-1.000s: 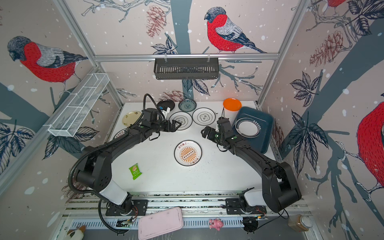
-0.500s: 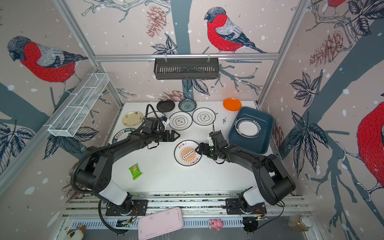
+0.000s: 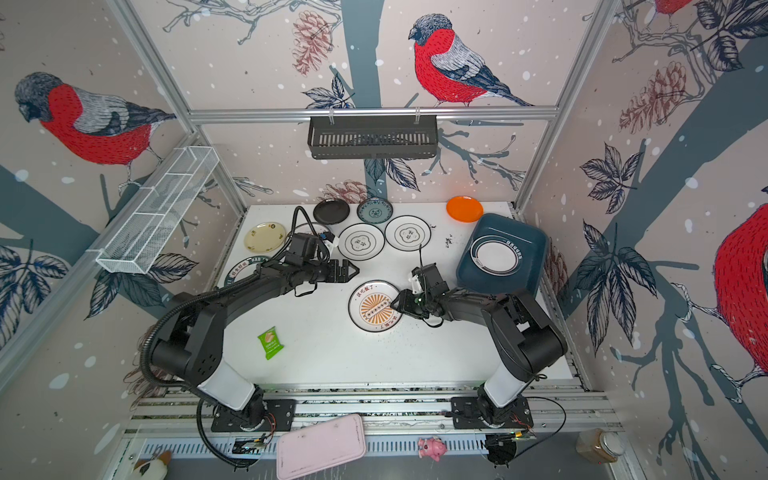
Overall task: Place the plates into the plastic bin on the countertop
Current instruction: 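Move the right gripper to the orange sunburst plate's edge, then grasp the orange sunburst plate with the right gripper and lift it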
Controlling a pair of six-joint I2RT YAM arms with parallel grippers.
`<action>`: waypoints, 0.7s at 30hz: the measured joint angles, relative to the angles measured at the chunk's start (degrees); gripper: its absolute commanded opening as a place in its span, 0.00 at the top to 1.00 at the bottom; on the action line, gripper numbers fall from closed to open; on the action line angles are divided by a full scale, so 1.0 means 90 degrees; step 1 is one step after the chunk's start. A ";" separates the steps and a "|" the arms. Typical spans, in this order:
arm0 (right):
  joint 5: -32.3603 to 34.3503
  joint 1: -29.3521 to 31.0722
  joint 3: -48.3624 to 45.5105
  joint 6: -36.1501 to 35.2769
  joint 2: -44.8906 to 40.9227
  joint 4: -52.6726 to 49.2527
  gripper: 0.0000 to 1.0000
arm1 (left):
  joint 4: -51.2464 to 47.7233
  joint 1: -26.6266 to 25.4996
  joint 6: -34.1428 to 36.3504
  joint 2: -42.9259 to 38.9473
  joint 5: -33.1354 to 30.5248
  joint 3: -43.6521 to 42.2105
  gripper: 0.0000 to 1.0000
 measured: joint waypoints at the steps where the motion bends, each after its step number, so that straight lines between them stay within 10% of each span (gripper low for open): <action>1: 0.0010 0.0000 -0.0002 0.0010 0.0032 0.0041 0.68 | 0.0002 0.0000 0.0010 0.0010 0.0002 0.0036 0.04; 8: -0.0090 -0.0046 0.0163 0.0185 0.0440 0.0238 0.92 | -0.0121 0.0000 0.0114 0.0138 0.0002 0.0172 0.04; 21: 0.0204 -0.0163 0.0755 0.0058 0.0090 -0.0690 0.98 | -0.0245 0.0000 0.0109 0.0408 0.0053 0.0685 0.04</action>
